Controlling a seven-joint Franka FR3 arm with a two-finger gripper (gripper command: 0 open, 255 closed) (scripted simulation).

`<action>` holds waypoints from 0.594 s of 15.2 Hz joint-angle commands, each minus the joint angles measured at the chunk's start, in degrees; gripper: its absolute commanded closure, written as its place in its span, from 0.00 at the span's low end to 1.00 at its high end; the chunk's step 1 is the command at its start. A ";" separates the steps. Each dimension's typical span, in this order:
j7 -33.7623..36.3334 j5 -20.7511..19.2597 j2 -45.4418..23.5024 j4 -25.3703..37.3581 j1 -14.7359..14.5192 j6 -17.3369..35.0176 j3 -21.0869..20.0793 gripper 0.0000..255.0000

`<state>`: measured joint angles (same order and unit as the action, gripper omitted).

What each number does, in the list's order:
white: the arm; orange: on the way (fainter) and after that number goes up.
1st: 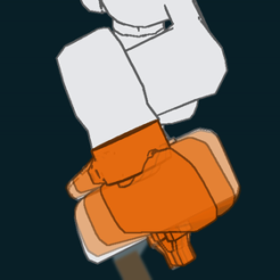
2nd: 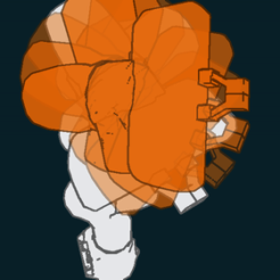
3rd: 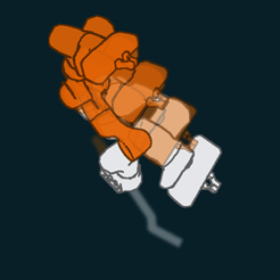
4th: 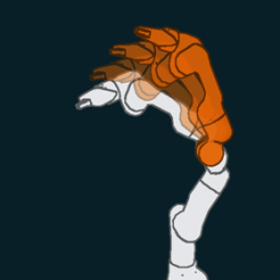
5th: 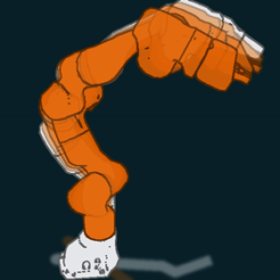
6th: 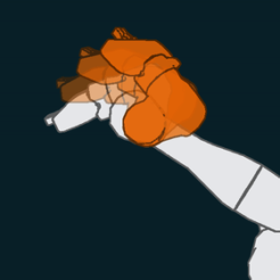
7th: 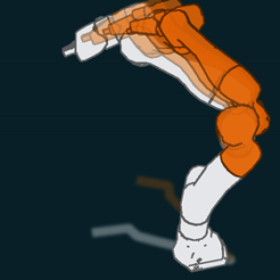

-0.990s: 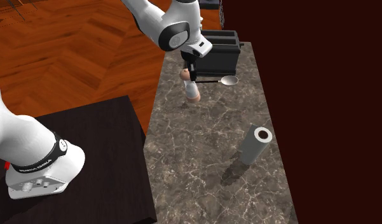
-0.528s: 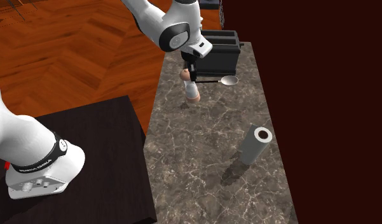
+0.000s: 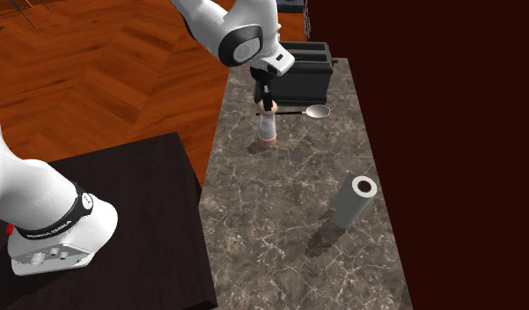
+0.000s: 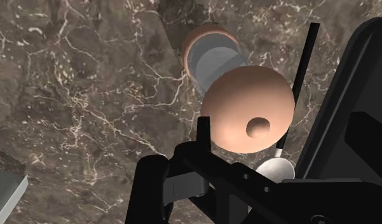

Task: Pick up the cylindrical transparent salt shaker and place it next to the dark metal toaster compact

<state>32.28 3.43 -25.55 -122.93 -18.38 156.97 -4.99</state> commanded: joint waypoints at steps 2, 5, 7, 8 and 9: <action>0.05 0.22 4.75 -1.24 0.23 -3.48 -0.19 0.00; 0.04 0.22 4.75 -1.24 0.22 -3.48 -0.18 0.00; 0.04 0.22 4.75 -1.24 0.22 -3.48 -0.18 0.00; 0.04 0.22 4.75 -1.24 0.22 -3.48 -0.18 0.00; 0.04 0.22 4.75 -1.24 0.22 -3.48 -0.18 0.00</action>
<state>32.32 3.65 -20.81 -124.17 -18.17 153.49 -5.17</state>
